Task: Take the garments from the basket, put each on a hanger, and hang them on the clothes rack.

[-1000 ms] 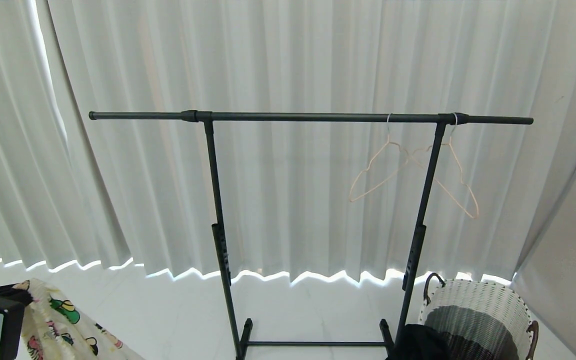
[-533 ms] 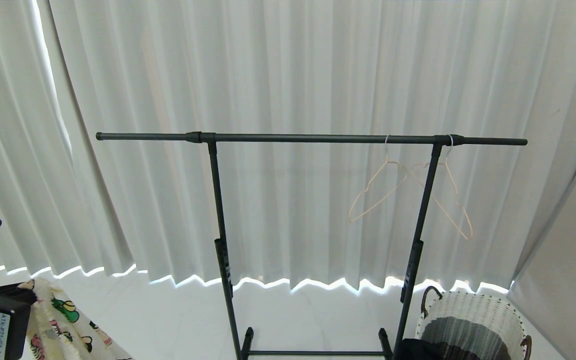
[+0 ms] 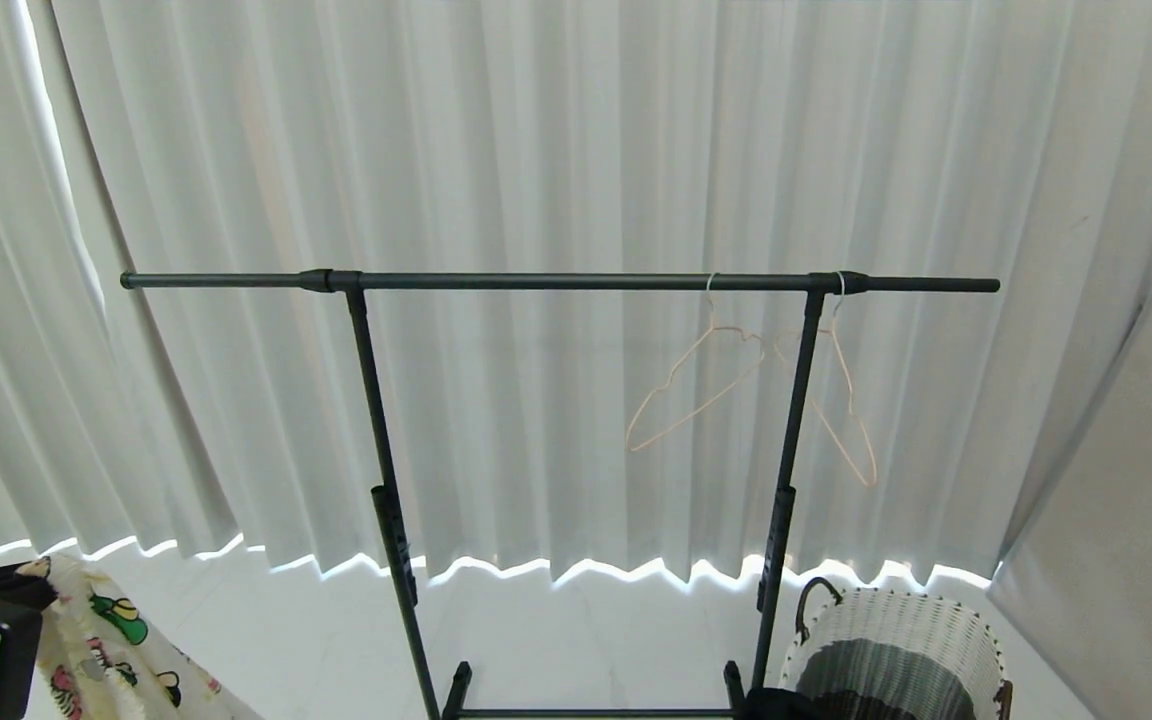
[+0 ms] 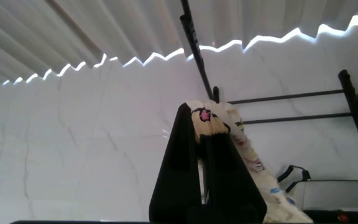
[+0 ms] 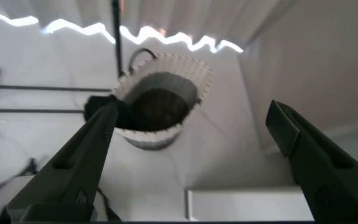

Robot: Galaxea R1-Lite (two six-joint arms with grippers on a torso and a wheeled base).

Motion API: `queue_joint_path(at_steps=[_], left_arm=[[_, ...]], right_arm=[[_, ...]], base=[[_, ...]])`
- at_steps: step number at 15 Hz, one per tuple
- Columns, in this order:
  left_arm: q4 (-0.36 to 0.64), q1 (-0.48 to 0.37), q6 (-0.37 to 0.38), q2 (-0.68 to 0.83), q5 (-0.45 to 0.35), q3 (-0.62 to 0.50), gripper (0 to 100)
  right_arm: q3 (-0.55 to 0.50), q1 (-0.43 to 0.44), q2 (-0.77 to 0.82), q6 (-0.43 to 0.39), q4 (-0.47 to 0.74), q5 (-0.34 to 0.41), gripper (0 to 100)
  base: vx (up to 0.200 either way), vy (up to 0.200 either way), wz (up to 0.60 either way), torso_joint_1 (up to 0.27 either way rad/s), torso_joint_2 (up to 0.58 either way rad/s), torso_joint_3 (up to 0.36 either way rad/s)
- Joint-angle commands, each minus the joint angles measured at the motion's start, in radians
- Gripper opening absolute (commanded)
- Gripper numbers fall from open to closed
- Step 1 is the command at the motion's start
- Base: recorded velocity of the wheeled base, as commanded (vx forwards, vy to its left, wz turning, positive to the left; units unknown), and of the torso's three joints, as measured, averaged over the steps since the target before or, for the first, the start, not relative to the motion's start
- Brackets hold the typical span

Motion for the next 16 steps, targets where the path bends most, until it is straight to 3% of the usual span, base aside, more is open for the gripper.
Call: queue_joint_path(at_steps=[1,7,12,16], left_arm=[[0.0,0.046,-0.001,0.013,-0.005,-0.001,0],[0.0,0.055,-0.001,0.011,-0.016,-0.003,0],[-0.001,0.055,0.001,0.024,-0.036,-0.008,0],[-0.001,0.055,0.004,0.039,-0.037,0.002,0]], right_arm=[[0.015,0.001,0.008,-0.001,-0.042,0.037,100],[0.025,0.001,0.112,-0.003,-0.183,0.048,100],[0.044,0.004,0.187,0.0,-0.198,0.045,100],[0.209,0.002,0.293,0.005,-0.442,0.048,100]], base=[[0.2,0.0,0.0,0.002,0.0,0.007],[0.2,0.0,0.0,0.002,0.0,0.002],[0.2,0.0,0.0,0.001,0.0,0.0],[0.15,0.0,0.0,0.004,0.0,0.003]])
